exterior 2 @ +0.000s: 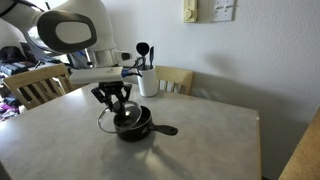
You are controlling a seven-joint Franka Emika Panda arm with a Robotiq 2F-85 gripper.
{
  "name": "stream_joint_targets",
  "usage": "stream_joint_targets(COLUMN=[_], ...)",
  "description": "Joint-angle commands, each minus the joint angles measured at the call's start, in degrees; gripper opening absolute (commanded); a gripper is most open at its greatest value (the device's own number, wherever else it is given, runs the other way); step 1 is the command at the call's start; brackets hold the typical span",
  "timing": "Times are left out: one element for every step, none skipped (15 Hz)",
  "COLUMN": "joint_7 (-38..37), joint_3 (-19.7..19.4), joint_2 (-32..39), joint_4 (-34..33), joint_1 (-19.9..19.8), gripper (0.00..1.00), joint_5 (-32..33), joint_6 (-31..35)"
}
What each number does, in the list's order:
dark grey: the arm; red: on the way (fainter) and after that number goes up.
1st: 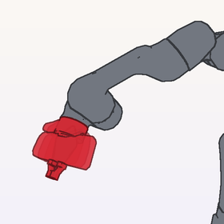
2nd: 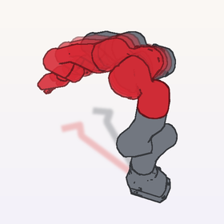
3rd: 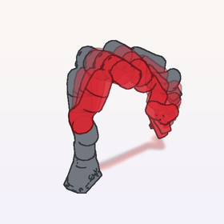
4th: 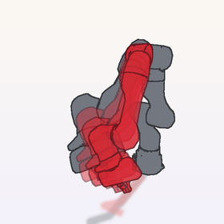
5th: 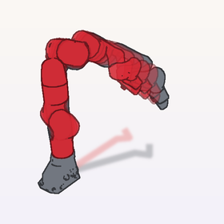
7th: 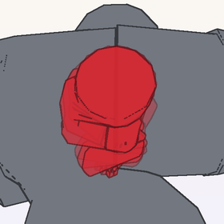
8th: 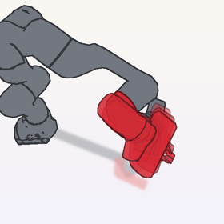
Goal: Pick up the lid and put it on the pot
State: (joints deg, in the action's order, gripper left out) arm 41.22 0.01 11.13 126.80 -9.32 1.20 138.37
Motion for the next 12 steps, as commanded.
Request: stream_joint_targets(joint_7=[2.02, 2.03, 2.00, 1.95, 1.96, 1.95, 2.00, 2.00, 2.18, 1.94, 2.02, 2.11], joint_3=[-0.89, -1.10, -1.27, -1.40, -1.45, -1.44, -1.39, -1.34, -1.24, -1.27, -1.21, -1.13], joint_2=[-1.07, -0.72, -0.13, 0.22, 0.70, 1.12, 1.49, 2.04, 2.61, 3.30, 4.21, 5.25], joint_4=[-0.13, -0.55, -1.36, -1.86, -2.59, -3.24, -3.85, -4.70, -5.48, -6.29, -7.25, -8.30], joint_1=[-0.60, -0.54, -0.47, -0.39, -0.32, -0.25, -0.21, -0.12, -0.07, 0.04, 0.06, 0.06], gripper=[0.15, 0.15, 0.15, 0.15, 0.15, 0.15, 0.15, 0.15, 0.15, 0.15, 0.15, 0.15], joint_5=[-2.93, -2.84, -2.60, -2.28, -2.06, -1.89, -1.82, -1.58, -1.47, -1.06, -0.85, -0.71], joint_6=[-1.02, -0.95, -1.34, -1.41, -1.60, -1.67, -1.72, -1.95, -2.03, -2.05, -2.17, -2.45])
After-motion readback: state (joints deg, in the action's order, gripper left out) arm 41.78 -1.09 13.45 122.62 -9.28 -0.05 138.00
